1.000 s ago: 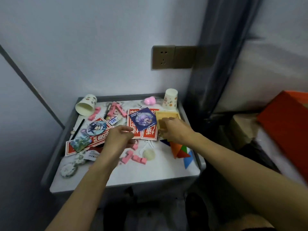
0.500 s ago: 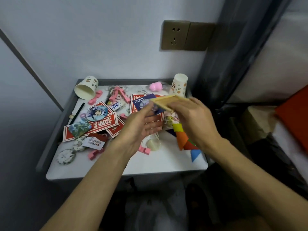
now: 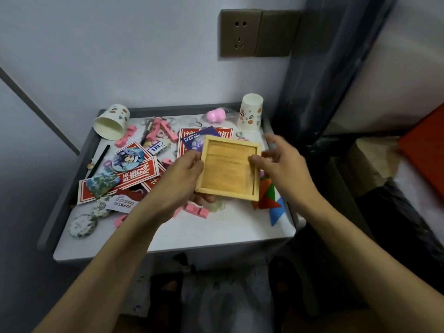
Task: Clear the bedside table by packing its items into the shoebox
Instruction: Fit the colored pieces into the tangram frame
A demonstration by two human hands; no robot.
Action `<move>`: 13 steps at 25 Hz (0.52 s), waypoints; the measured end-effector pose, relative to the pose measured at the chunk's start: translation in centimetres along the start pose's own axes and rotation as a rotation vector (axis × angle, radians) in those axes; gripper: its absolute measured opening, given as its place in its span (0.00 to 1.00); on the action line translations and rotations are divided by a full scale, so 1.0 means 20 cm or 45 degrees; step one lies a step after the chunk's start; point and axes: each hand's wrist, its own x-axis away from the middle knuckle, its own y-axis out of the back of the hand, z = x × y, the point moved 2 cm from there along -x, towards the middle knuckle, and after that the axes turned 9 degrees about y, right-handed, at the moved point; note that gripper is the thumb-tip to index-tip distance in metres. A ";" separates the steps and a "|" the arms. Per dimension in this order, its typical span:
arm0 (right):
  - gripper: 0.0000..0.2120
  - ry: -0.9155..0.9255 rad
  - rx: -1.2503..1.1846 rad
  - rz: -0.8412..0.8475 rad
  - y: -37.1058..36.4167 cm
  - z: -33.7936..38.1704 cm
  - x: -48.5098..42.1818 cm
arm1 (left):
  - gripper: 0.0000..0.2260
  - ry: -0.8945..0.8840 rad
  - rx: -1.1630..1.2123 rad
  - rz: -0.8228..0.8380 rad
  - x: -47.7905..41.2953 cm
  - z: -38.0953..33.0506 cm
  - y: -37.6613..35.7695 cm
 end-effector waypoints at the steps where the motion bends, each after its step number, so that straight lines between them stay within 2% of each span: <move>1: 0.21 -0.104 -0.188 0.064 -0.01 -0.01 -0.01 | 0.12 -0.020 0.000 -0.010 -0.01 0.01 0.00; 4: 0.10 -0.254 -0.607 0.032 -0.03 0.00 -0.01 | 0.13 0.040 0.348 -0.082 -0.03 0.03 0.00; 6: 0.07 -0.277 -0.819 0.047 -0.07 0.01 0.01 | 0.16 0.109 0.616 -0.007 -0.03 0.04 -0.03; 8: 0.06 -0.238 -0.808 0.139 -0.08 0.02 0.01 | 0.15 0.126 0.733 -0.020 -0.03 0.06 -0.06; 9: 0.07 -0.161 -0.532 0.181 -0.08 0.01 0.01 | 0.15 0.139 0.784 -0.069 -0.04 0.07 -0.06; 10: 0.09 -0.046 -0.069 0.208 -0.06 -0.02 0.00 | 0.15 0.155 0.843 -0.118 -0.05 0.08 -0.04; 11: 0.15 0.058 0.443 0.243 -0.05 -0.04 0.00 | 0.14 0.170 0.902 -0.159 -0.06 0.08 -0.01; 12: 0.23 0.099 0.829 0.292 -0.04 -0.07 0.02 | 0.13 0.183 0.947 -0.187 -0.06 0.09 0.02; 13: 0.30 0.088 1.036 0.356 -0.03 -0.09 0.03 | 0.12 0.197 0.970 -0.202 -0.07 0.09 0.05</move>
